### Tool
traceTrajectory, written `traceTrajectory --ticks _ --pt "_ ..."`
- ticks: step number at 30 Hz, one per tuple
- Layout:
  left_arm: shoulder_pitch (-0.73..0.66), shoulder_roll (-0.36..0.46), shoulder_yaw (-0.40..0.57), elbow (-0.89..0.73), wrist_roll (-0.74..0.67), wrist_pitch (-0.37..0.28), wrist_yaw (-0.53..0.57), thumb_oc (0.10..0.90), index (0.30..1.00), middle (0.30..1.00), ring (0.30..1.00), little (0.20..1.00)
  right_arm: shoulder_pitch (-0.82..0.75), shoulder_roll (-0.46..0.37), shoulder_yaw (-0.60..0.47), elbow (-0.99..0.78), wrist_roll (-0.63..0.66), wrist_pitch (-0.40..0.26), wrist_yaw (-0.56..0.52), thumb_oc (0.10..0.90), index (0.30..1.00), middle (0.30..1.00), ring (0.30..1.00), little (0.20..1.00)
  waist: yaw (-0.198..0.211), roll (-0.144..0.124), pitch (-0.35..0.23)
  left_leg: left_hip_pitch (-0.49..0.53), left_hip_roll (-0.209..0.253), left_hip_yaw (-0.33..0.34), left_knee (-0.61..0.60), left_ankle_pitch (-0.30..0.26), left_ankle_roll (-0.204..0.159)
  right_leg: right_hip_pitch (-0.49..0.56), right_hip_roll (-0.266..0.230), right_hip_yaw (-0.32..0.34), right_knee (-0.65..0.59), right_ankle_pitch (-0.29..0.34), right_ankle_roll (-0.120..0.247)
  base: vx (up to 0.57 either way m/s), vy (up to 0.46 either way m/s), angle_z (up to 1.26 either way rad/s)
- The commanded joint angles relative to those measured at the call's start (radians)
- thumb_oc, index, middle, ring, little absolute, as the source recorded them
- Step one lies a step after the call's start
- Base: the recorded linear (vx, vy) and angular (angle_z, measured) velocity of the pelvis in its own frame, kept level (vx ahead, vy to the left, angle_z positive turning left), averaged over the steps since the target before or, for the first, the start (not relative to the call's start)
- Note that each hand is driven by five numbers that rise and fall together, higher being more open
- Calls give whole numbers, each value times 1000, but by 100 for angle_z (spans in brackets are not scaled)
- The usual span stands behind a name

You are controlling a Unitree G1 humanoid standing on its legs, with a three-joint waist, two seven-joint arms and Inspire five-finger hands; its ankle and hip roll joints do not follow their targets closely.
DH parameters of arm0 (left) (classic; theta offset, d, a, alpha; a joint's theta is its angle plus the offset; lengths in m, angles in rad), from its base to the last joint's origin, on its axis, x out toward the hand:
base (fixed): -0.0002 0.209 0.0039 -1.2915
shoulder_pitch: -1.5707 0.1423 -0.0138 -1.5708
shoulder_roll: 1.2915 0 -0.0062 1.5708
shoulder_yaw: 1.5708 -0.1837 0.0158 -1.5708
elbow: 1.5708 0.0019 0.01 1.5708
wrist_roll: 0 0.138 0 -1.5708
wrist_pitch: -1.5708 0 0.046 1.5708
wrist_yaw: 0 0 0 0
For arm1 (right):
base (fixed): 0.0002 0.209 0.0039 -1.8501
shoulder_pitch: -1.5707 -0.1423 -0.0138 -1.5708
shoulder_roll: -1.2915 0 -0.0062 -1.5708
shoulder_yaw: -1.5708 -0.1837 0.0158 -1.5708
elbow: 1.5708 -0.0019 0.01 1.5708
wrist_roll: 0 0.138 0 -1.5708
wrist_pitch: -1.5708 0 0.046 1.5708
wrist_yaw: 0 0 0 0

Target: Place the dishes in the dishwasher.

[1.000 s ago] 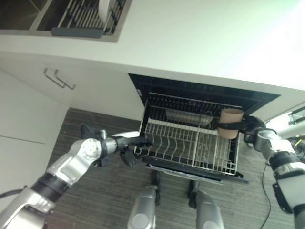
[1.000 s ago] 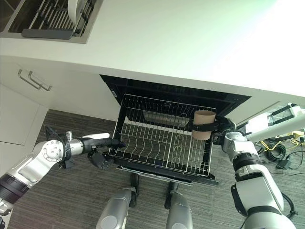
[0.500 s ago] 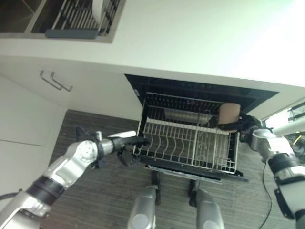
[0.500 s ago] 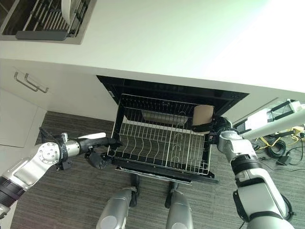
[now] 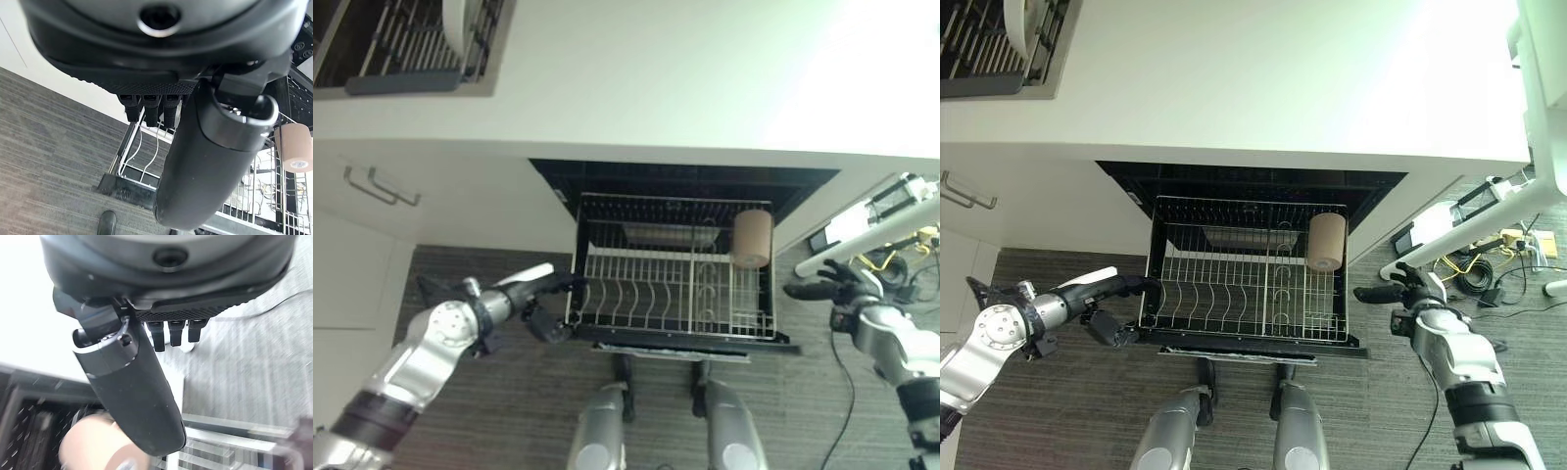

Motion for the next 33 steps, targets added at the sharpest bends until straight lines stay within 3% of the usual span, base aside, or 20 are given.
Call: traceTrajectory --ticks 1,3,5,6,10,11,14,17,19,20,22,23,24,26,28,29,30,31,32,33 --pt "19 46 99 -93 -59 -31 101 800 900 900 900 900 -21 -88 -53 -108 -89 -40 -45 800 900 900 900 900 -10 -8 -99 30 39 6 61 -121 -46 29 -3 29 28 -75 88 58 1 -9" --pt "75 12 183 -111 -174 -56 214 800 900 900 900 900 38 -48 -104 -215 -101 -98 -49 800 900 900 900 900 -21 -12 -110 43 40 11 61 -121 -45 42 6 38 28 -81 85 126 -1 -17" --pt "117 -43 266 -126 -305 -158 337 800 900 900 900 900 91 -11 -146 -315 -94 -177 -17 800 900 900 900 900 -27 -16 -122 54 42 14 61 -122 -45 54 8 41 28 -88 83 153 -26 -11" --pt "134 -98 322 -144 -382 -265 417 800 900 900 900 900 127 23 -177 -374 -95 -248 2 800 900 900 900 900 -29 -22 -131 58 43 14 61 -124 -46 59 8 41 28 -92 82 115 -48 -3" --pt "175 -242 393 -190 -427 -435 489 800 900 900 900 900 204 101 -228 -446 -127 -365 40 800 900 900 900 900 -31 -34 -150 66 45 18 61 -128 -48 67 10 41 28 -99 78 112 -82 2" --pt "186 -291 419 -217 -444 -488 512 800 900 900 900 900 224 125 -248 -473 -124 -425 47 800 900 900 900 900 -30 -39 -159 70 44 19 61 -130 -48 72 11 39 28 -102 77 131 -111 5" --pt "215 -365 461 -251 -504 -573 528 800 900 900 900 900 236 167 -272 -553 -81 -514 74 800 900 900 900 900 -23 -41 -180 79 41 26 61 -135 -48 76 10 30 28 -108 71 148 -109 6" --pt "222 -421 462 -278 -559 -599 508 800 900 900 900 900 229 179 -264 -589 -120 -558 74 800 900 900 900 900 -16 -42 -192 117 19 68 61 -119 -52 80 1 21 28 -112 56 118 -49 7" --pt "200 -438 443 -295 -578 -598 498 800 900 900 900 900 223 162 -267 -586 -122 -571 57 800 900 900 900 900 -11 -64 -180 124 13 105 61 -54 -72 89 -30 11 28 -101 47 84 71 14" --pt "183 -452 422 -302 -568 -598 494 800 900 900 900 900 206 147 -266 -574 -126 -582 42 800 900 900 900 900 -4 -75 -164 110 54 91 61 21 -102 101 -44 15 28 -97 43 63 298 28" --pt "184 -467 407 -308 -553 -606 498 800 900 900 900 900 184 136 -268 -562 -126 -598 47 800 900 900 900 900 -5 -69 -156 99 105 55 61 4 -114 106 -49 24 28 -92 52 66 600 38" --pt "224 -495 413 -321 -555 -641 484 800 900 900 900 900 183 121 -279 -570 -133 -630 67 800 900 900 900 900 3 -54 -165 52 181 -76 61 -28 -131 108 -56 70 28 -100 76 76 987 6" --pt "230 -504 421 -330 -566 -661 469 800 900 900 900 900 181 108 -286 -589 -134 -624 57 800 900 900 900 900 2 -50 -175 33 201 -107 61 -24 -142 101 -74 94 28 -103 94 78 1163 -28" --pt "203 -501 421 -322 -598 -664 436 800 900 900 900 900 173 105 -296 -592 -135 -621 30 800 900 900 900 900 -11 -44 -190 26 214 -85 61 -38 -155 92 -125 100 28 -94 135 48 693 -53" --pt "182 -488 415 -301 -612 -663 417 800 900 900 900 900 186 117 -309 -594 -140 -628 26 800 900 900 900 900 -22 -47 -200 29 202 -64 61 -50 -156 86 -160 98 28 -76 169 88 433 -28" --pt "165 -467 415 -301 -636 -641 402 800 900 900 900 900 230 127 -328 -615 -125 -647 19 800 900 900 900 900 -28 -56 -207 36 164 -58 61 -68 -150 80 -208 93 28 -39 201 120 424 11" --pt "164 -461 420 -304 -640 -629 393 800 900 900 900 900 255 139 -339 -629 -105 -655 23 800 900 900 900 900 -28 -62 -210 44 140 -51 61 -78 -144 77 -232 84 28 -10 207 159 597 6" --pt "176 -460 428 -306 -635 -621 388 800 900 900 900 900 283 169 -344 -639 -95 -666 45 800 900 900 900 900 -23 -75 -212 65 108 -25 61 -95 -132 75 -274 47 28 65 211 111 568 12" --pt "195 -458 434 -324 -648 -609 399 800 900 900 900 900 270 197 -317 -628 -107 -672 68 800 900 900 900 900 3 -80 -208 103 100 33 61 -117 -120 84 -320 -74 28 129 211 94 549 -7" --pt "204 -458 438 -330 -643 -607 398 800 900 900 900 900 256 213 -297 -614 -121 -679 75 800 900 900 900 900 16 -78 -208 123 95 58 61 -133 -109 105 -317 -122 28 136 211 54 471 -96"
